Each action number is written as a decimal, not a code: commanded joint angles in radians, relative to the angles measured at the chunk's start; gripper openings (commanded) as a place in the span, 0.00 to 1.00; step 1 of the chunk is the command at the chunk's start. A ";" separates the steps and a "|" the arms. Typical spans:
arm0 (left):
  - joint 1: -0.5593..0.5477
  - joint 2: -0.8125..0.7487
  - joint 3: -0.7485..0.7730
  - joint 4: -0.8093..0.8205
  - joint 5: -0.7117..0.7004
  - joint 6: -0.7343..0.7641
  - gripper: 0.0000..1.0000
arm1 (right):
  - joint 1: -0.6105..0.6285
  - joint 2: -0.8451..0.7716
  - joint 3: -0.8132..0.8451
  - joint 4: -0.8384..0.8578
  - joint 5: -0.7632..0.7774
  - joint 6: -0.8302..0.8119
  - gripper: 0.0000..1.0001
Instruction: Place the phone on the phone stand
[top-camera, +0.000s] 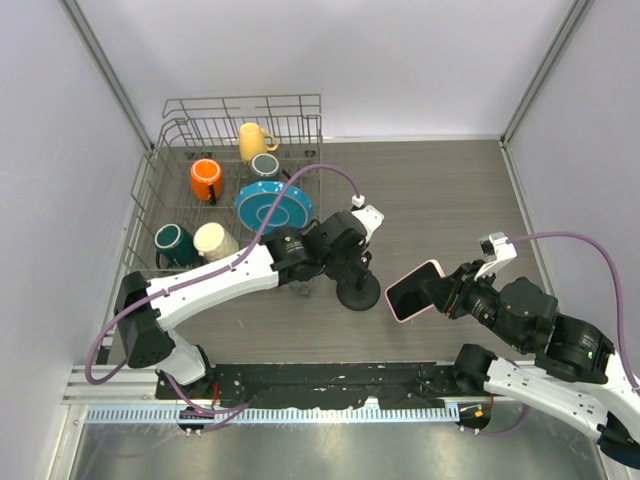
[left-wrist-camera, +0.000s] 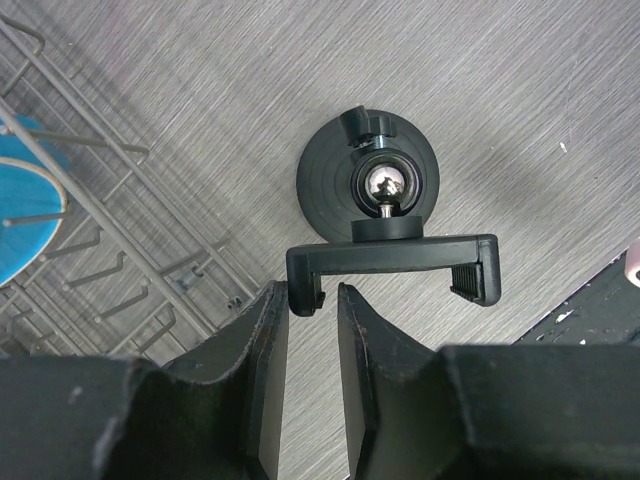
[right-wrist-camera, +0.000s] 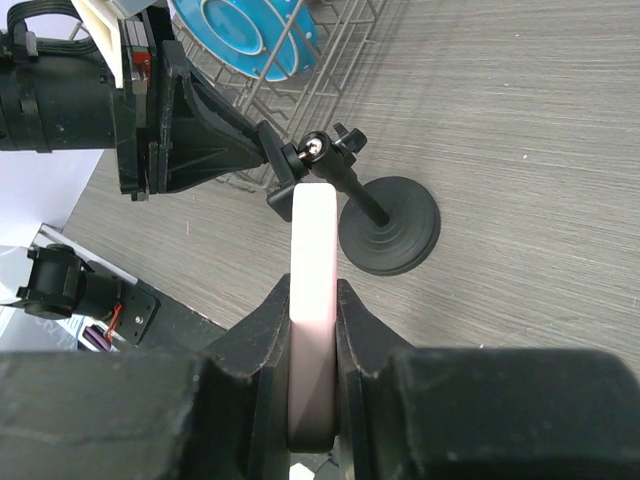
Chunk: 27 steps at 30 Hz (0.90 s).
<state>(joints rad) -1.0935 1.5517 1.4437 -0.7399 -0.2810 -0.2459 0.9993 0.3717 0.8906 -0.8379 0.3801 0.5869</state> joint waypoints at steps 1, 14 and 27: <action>-0.006 0.010 -0.006 0.054 0.006 0.014 0.29 | 0.001 0.022 0.024 0.117 0.006 -0.010 0.01; -0.005 -0.013 -0.072 0.122 0.057 0.134 0.00 | -0.001 0.214 0.125 0.151 -0.058 -0.327 0.01; 0.017 -0.054 -0.129 0.178 0.187 0.168 0.00 | 0.001 0.349 0.220 0.160 -0.188 -0.434 0.01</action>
<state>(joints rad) -1.0706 1.5082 1.3293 -0.5488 -0.1822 -0.0982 0.9993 0.6876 1.0248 -0.7483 0.1856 0.1493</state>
